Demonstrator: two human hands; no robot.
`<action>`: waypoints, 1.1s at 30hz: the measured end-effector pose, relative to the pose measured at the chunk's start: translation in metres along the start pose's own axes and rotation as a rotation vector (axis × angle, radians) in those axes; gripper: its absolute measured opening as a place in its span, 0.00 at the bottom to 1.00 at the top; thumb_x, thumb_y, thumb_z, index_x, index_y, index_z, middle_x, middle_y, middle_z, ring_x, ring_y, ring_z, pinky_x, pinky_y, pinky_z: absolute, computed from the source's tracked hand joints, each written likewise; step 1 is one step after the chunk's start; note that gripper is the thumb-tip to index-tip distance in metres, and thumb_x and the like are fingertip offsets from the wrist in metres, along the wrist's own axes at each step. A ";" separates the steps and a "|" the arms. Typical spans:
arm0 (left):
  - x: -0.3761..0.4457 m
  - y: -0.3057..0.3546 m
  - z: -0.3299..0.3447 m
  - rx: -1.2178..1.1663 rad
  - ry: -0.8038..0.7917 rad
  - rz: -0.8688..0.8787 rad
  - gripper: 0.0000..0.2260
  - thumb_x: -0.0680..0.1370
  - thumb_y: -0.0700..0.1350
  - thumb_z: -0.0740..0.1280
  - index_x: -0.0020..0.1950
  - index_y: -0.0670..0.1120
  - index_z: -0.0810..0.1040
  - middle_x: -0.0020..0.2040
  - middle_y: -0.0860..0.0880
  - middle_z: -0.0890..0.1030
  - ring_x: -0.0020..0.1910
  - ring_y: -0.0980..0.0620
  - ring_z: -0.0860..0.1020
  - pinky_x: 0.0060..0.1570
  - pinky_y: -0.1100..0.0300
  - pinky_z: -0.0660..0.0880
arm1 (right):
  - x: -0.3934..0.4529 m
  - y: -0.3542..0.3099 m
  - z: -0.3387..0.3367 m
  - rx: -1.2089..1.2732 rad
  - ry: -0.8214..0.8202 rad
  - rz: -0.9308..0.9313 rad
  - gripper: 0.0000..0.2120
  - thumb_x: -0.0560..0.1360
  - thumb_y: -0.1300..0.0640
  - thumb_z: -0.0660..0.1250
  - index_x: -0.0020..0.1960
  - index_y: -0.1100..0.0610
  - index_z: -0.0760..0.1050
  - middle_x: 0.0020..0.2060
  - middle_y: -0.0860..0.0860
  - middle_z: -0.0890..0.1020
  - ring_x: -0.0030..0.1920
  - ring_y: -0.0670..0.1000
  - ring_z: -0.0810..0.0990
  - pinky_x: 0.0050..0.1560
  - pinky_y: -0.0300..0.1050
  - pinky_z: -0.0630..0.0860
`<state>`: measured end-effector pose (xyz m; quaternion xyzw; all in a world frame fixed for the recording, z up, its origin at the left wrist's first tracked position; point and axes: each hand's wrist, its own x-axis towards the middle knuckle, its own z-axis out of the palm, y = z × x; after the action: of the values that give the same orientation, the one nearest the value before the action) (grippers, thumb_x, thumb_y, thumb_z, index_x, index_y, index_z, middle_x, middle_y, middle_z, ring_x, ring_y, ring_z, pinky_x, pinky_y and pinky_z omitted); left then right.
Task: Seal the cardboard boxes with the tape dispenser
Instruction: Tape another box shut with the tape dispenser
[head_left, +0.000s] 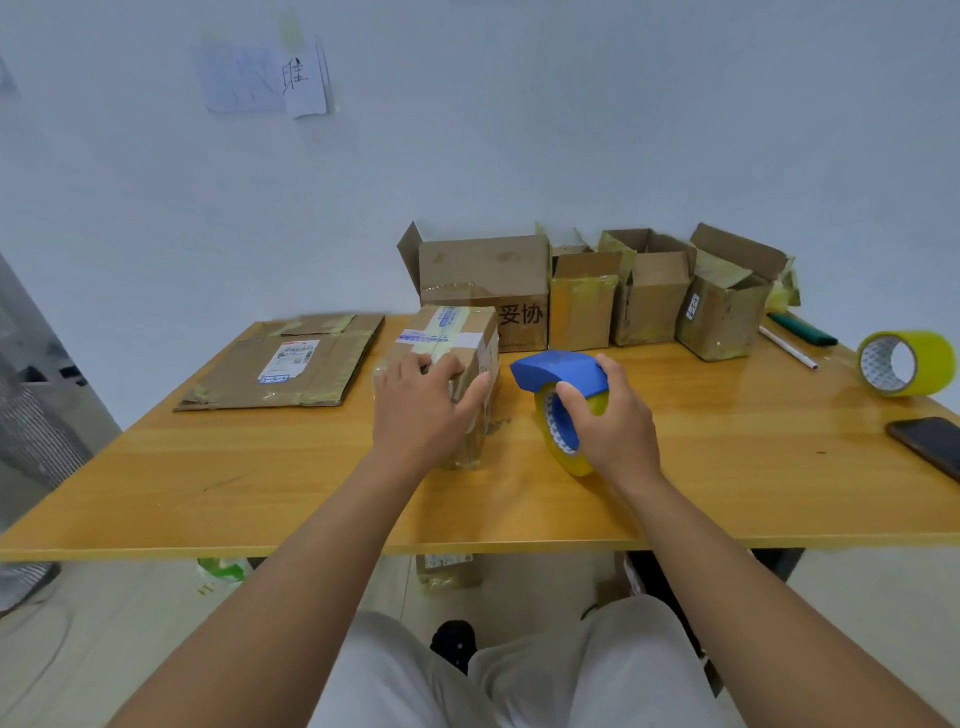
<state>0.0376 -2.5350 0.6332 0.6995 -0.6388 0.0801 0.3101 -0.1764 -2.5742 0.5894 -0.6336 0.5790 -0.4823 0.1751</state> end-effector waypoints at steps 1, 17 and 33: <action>0.001 0.001 0.002 0.005 0.023 -0.004 0.17 0.79 0.62 0.61 0.59 0.52 0.79 0.59 0.44 0.76 0.61 0.44 0.71 0.60 0.49 0.66 | 0.000 0.000 0.000 -0.010 -0.004 -0.004 0.30 0.78 0.38 0.64 0.75 0.51 0.63 0.59 0.52 0.77 0.57 0.55 0.76 0.52 0.51 0.75; -0.006 0.003 0.012 0.200 0.153 0.057 0.13 0.80 0.56 0.65 0.60 0.51 0.78 0.56 0.42 0.77 0.58 0.42 0.73 0.56 0.49 0.67 | -0.003 0.001 0.004 -0.006 0.037 -0.020 0.30 0.78 0.39 0.64 0.75 0.52 0.63 0.59 0.52 0.77 0.57 0.55 0.76 0.50 0.48 0.73; 0.003 -0.014 0.003 0.234 0.002 0.121 0.25 0.76 0.44 0.71 0.71 0.59 0.71 0.61 0.46 0.74 0.63 0.45 0.68 0.56 0.52 0.65 | -0.007 0.004 0.004 0.028 0.061 -0.028 0.30 0.78 0.39 0.65 0.75 0.51 0.64 0.59 0.51 0.77 0.56 0.54 0.76 0.50 0.48 0.74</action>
<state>0.0504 -2.5393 0.6277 0.6909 -0.6659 0.1735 0.2216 -0.1748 -2.5707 0.5817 -0.6241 0.5683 -0.5120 0.1594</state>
